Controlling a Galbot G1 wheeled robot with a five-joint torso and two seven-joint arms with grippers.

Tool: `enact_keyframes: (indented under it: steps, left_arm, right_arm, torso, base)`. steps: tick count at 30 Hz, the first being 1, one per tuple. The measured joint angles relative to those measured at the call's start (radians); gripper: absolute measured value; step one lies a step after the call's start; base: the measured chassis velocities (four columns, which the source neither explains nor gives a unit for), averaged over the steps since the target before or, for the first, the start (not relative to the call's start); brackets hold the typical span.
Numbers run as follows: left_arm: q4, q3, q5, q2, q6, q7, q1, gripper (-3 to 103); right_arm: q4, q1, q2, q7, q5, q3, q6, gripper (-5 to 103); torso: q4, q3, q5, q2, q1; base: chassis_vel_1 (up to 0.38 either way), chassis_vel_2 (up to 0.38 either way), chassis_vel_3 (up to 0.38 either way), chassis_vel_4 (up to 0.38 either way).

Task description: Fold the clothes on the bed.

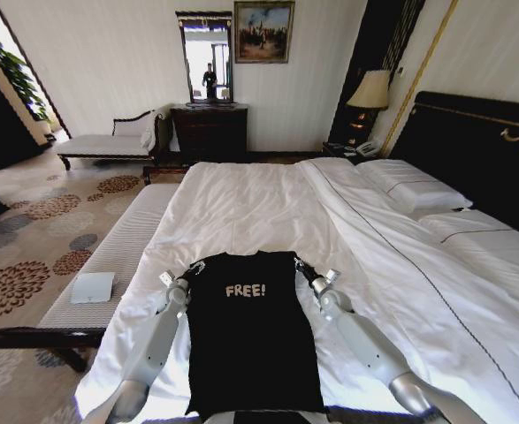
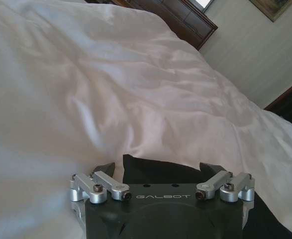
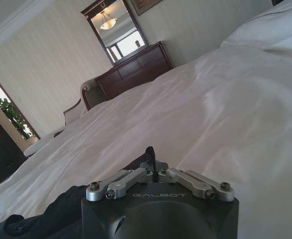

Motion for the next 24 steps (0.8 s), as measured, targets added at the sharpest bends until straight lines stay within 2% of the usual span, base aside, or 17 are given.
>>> enact_keyframes:
  steps: [3, 5, 6, 7, 9, 10, 12, 15, 19, 21, 24]
  left_arm:
    - [0.008, 0.006, 0.001, -0.003, -0.004, 0.004, -0.014, 82]
    - [0.009, 0.007, 0.001, -0.003, -0.004, 0.004, -0.014, 82]
    - [0.009, 0.009, 0.002, -0.004, -0.004, 0.004, -0.015, 71]
    - [0.009, 0.009, 0.002, -0.004, -0.004, 0.004, -0.015, 71]
    - [0.009, 0.011, 0.002, -0.004, -0.004, 0.004, -0.016, 60]
    - [0.009, 0.011, 0.002, -0.004, -0.004, 0.004, -0.016, 60]
    - [0.007, 0.012, 0.002, -0.002, -0.004, 0.004, -0.017, 49]
    - [0.002, 0.013, 0.0, 0.0, -0.005, 0.006, -0.018, 43]
    - [-0.041, 0.015, -0.021, 0.015, -0.006, 0.01, -0.007, 22]
    - [-0.051, 0.016, -0.027, 0.018, -0.006, 0.01, -0.005, 22]
    - [-0.128, 0.019, -0.077, 0.047, -0.006, 0.011, 0.002, 6]
  right_arm:
    - [-0.004, 0.001, 0.003, -0.002, 0.001, 0.001, 0.0, 0]
    - [-0.005, 0.001, 0.004, -0.002, 0.001, 0.001, 0.0, 0]
    - [-0.006, 0.001, 0.005, -0.003, 0.001, 0.002, 0.001, 0]
    - [-0.006, 0.001, 0.005, -0.003, 0.001, 0.003, 0.001, 0]
    - [-0.005, 0.001, 0.005, -0.003, 0.002, 0.006, 0.001, 0]
    - [-0.005, 0.001, 0.005, -0.003, 0.002, 0.006, 0.001, 0]
    - [0.001, 0.001, 0.0, -0.003, 0.003, 0.01, 0.002, 0]
    - [0.009, -0.001, -0.006, -0.003, 0.003, 0.012, 0.005, 0]
    - [0.066, -0.024, -0.037, -0.003, 0.004, 0.022, 0.026, 0]
    - [0.078, -0.027, -0.044, -0.003, 0.004, 0.023, 0.027, 0]
    - [0.158, -0.039, -0.091, 0.009, 0.024, 0.039, 0.031, 0]
  torso:
    - [-0.0002, 0.0, 0.0001, 0.0, 0.0]
    - [-0.0002, 0.0, 0.0, 0.0, 0.0]
    - [-0.0001, 0.0, 0.0, 0.0, 0.0]
    - [0.0, 0.0, 0.0, 0.0, 0.0]
    - [0.0, 0.0, 0.0, 0.0, 0.0]
    - [0.0, 0.0, 0.0, 0.0, 0.0]
    - [-0.0001, 0.0, -0.0001, 0.0, 0.0]
    - [-0.0001, 0.0, 0.0, 0.0, 0.0]
    - [-0.0001, 0.0, -0.0001, 0.0, 0.0]
    - [-0.0001, 0.0, 0.0, 0.0, 0.0]
    - [-0.0002, 0.0, -0.0001, 0.0, 0.0]
  base:
    - [0.0, 0.0, 0.0, 0.0]
    - [0.0, 0.0, 0.0, 0.0]
    - [0.0, 0.0, 0.0, 0.0]
    - [0.0, 0.0, 0.0, 0.0]
    - [0.0, 0.0, 0.0, 0.0]
    - [0.0, 0.0, 0.0, 0.0]
    - [0.0, 0.0, 0.0, 0.0]
    - [0.0, 0.0, 0.0, 0.0]
    - [0.0, 0.0, 0.0, 0.0]
    - [0.0, 0.0, 0.0, 0.0]
    - [0.0, 0.0, 0.0, 0.0]
